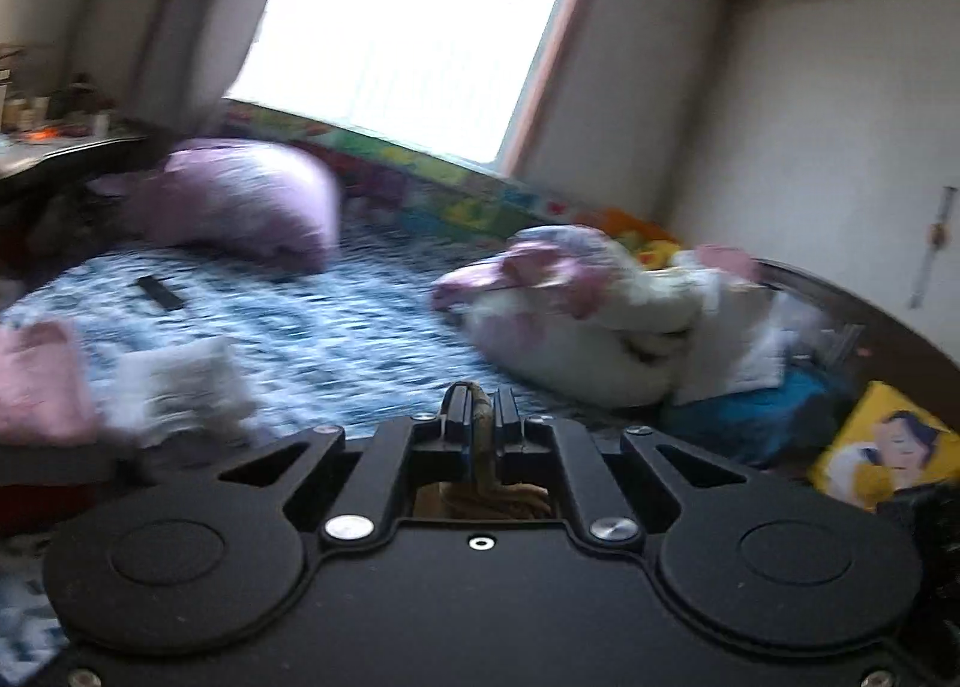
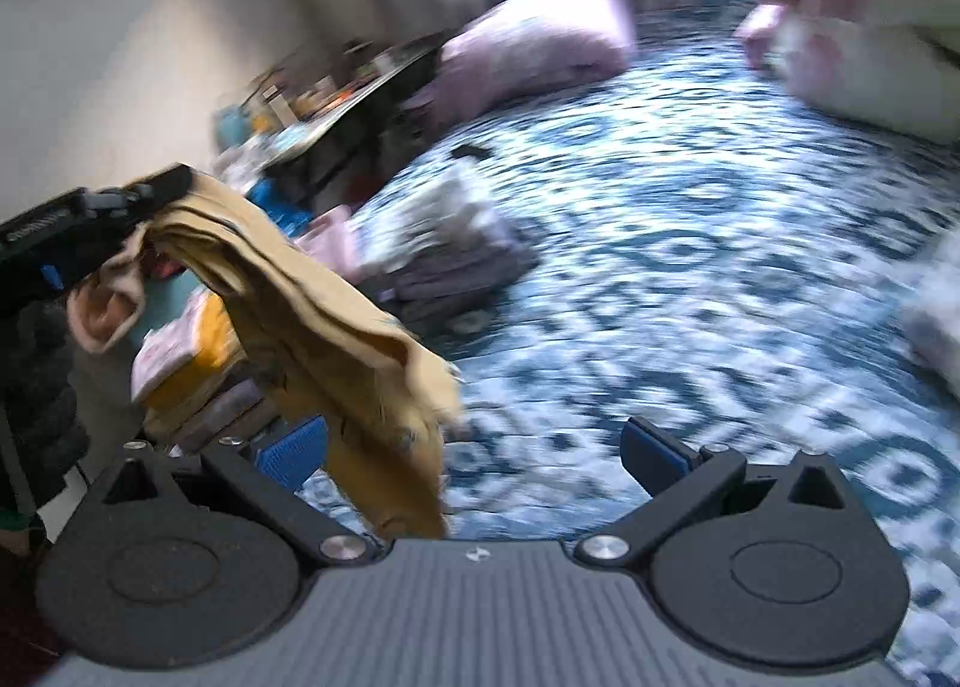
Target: Fold clothes
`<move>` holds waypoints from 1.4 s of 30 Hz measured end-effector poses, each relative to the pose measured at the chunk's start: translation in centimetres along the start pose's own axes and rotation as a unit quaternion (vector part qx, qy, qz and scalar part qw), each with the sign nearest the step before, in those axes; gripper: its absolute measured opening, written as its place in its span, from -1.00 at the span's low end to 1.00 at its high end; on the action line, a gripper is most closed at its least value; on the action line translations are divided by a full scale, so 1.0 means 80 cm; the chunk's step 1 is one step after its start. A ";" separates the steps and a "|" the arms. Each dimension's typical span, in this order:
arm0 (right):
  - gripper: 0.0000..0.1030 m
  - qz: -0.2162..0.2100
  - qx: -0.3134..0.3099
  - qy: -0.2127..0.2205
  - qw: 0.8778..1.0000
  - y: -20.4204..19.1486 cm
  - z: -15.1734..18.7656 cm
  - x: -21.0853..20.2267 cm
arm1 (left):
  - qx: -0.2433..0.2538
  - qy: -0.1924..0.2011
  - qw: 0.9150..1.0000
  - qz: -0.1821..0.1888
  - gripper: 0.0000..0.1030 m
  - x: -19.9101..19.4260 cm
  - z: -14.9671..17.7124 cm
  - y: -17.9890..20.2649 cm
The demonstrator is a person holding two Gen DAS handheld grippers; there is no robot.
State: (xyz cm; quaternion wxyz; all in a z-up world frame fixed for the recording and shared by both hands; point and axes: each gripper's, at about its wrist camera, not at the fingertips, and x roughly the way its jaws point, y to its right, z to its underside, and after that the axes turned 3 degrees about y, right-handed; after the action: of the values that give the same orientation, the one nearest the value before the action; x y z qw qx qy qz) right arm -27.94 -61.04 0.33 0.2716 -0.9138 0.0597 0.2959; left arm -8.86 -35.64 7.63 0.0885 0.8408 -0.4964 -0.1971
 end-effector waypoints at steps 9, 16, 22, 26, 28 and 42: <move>1.00 0.027 0.023 -0.015 0.999 0.092 0.026 -0.067 | 0.046 -0.123 0.989 0.068 -0.93 0.019 0.124 0.057; 1.00 0.062 -0.042 -0.080 0.994 0.094 0.045 -0.047 | 0.079 -0.266 0.956 0.097 -0.91 0.004 0.275 0.061; 1.00 0.053 -0.056 -0.070 0.995 0.079 0.065 -0.020 | 0.045 -0.274 0.958 0.074 -0.04 -0.030 0.305 0.033; 0.99 0.047 -0.057 -0.061 0.995 0.068 0.077 0.014 | 0.010 -0.250 0.968 0.026 -0.04 -0.039 0.296 -0.002; 0.96 0.046 -0.055 -0.060 0.996 0.065 0.083 0.037 | -0.013 -0.247 0.969 -0.004 -0.04 -0.034 0.296 -0.022; 0.23 0.078 0.004 -0.109 0.991 0.097 0.112 0.235 | -0.175 -0.220 0.958 -0.058 0.02 0.077 0.344 -0.123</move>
State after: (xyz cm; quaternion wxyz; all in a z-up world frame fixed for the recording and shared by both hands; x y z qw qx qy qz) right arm -19.21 -61.90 -20.12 0.2566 -0.8676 0.1023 0.4135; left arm -9.90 -34.87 -22.24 0.1119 0.7752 -0.4120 -0.4656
